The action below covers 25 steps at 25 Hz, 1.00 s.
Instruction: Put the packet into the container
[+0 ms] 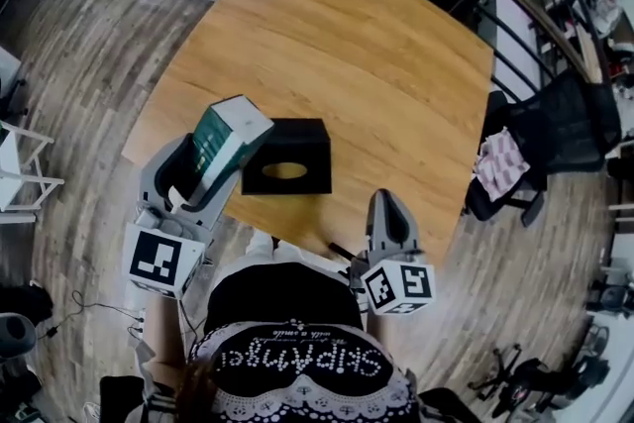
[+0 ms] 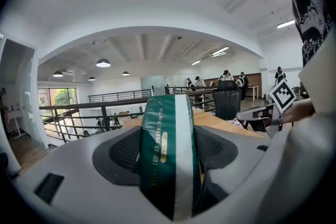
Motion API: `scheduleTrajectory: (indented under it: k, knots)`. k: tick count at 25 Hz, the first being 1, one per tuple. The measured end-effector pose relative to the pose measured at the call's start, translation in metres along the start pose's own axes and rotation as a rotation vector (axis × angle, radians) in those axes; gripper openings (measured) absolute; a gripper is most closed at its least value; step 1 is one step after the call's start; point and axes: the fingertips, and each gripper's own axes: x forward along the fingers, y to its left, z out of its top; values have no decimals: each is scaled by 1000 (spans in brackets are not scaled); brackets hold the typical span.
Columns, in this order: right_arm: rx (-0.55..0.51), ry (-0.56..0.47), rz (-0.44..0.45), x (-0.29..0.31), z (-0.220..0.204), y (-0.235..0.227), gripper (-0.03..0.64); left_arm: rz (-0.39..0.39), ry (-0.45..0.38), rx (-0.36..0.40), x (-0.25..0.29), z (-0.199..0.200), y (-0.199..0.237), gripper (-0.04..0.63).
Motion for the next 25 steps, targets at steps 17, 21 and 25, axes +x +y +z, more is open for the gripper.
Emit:
scheduleTrajectory:
  k: [17, 21, 25]
  knots:
    - [22, 7, -87, -6, 4, -20, 37, -249, 100, 69, 57, -29, -39, 340]
    - [28, 12, -97, -12, 5, -20, 37, -271, 132, 83, 61, -38, -45, 339]
    - [35, 22, -108, -6, -1, -32, 37, -304, 159, 84, 79, -52, -55, 339]
